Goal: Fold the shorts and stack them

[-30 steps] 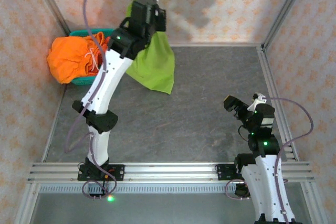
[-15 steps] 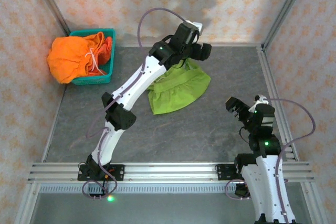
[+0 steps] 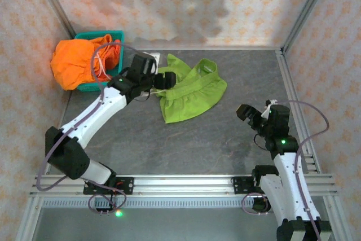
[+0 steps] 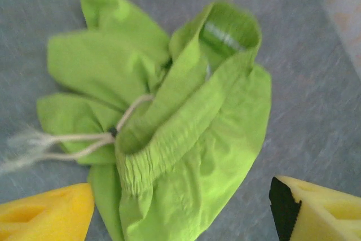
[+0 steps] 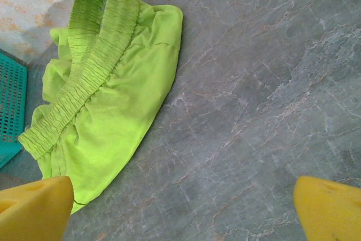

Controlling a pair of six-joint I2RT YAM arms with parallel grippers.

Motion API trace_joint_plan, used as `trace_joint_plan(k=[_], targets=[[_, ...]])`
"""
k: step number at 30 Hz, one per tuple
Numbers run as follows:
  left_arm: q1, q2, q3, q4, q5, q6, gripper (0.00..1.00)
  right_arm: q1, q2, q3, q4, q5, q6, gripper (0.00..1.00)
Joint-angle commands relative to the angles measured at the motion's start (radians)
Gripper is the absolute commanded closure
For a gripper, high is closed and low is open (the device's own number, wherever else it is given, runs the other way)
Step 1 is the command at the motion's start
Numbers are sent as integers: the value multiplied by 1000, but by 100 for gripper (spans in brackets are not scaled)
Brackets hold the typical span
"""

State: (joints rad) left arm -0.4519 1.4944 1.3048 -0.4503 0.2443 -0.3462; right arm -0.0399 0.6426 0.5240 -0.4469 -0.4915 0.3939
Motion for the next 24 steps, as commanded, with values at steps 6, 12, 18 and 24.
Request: trace_joint_plan(k=[6,12,18,24], targets=[[17,201,-14,90,73,-36,33,6,-16,36,6,-21,26,1],[16,328,59,81,85,-54,42,6,-29,24,-9,-9,24,0],[17,395,97,3,-37,-22,47,4,-24,21,-21,0,14,0],[17,372,119,-34,-137,1,39,4,-14,11,-20,4,9,1]])
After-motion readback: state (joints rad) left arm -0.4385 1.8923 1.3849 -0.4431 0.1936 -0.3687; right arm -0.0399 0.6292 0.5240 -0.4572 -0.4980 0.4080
